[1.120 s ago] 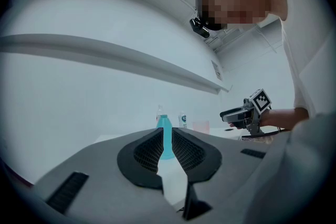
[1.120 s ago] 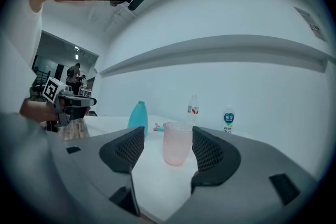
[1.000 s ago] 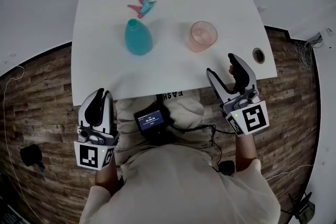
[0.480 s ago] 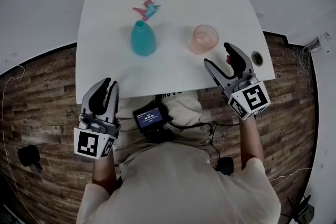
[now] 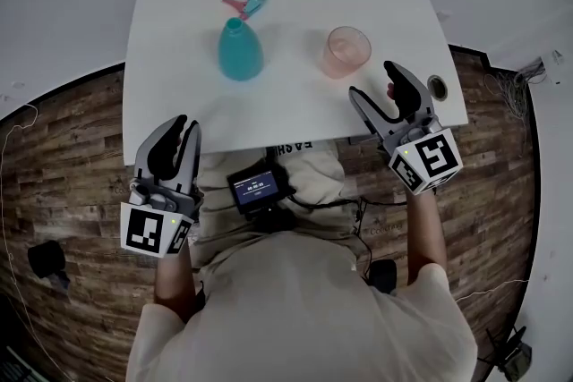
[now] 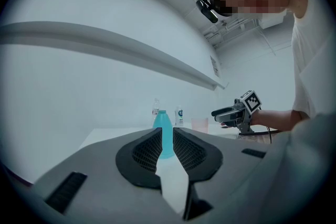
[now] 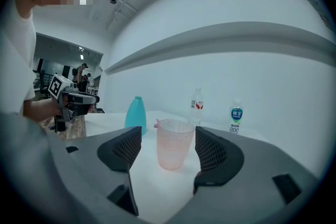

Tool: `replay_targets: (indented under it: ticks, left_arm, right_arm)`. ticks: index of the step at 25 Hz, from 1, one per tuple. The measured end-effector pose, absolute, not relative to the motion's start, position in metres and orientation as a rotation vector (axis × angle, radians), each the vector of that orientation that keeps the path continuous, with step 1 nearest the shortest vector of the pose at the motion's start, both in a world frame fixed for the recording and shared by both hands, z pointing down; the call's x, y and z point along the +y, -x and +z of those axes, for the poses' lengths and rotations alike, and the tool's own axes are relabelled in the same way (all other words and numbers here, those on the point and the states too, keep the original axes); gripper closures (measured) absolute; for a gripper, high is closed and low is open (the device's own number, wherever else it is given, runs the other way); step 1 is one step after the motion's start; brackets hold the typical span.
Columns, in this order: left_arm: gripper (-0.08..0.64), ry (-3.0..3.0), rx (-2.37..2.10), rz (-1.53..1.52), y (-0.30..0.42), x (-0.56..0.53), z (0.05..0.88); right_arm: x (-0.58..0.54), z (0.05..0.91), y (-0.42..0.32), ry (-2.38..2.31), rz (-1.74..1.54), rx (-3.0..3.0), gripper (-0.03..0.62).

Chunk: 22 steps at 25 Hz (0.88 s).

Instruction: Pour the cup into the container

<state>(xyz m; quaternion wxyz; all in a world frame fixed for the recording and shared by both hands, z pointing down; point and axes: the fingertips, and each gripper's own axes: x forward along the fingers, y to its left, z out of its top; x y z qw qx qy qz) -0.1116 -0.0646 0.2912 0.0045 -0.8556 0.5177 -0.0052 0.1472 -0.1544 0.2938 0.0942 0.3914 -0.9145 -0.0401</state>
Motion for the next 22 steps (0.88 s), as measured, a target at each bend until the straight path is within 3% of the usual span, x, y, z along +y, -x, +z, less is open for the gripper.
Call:
replay_targets:
  ticks: [22]
  left_arm:
    - [0.502, 2.669, 1.673, -0.044, 0.131, -0.074, 0.300]
  right_arm:
    - [-0.138, 0.302, -0.164, -1.254, -0.050, -2.726, 0.291]
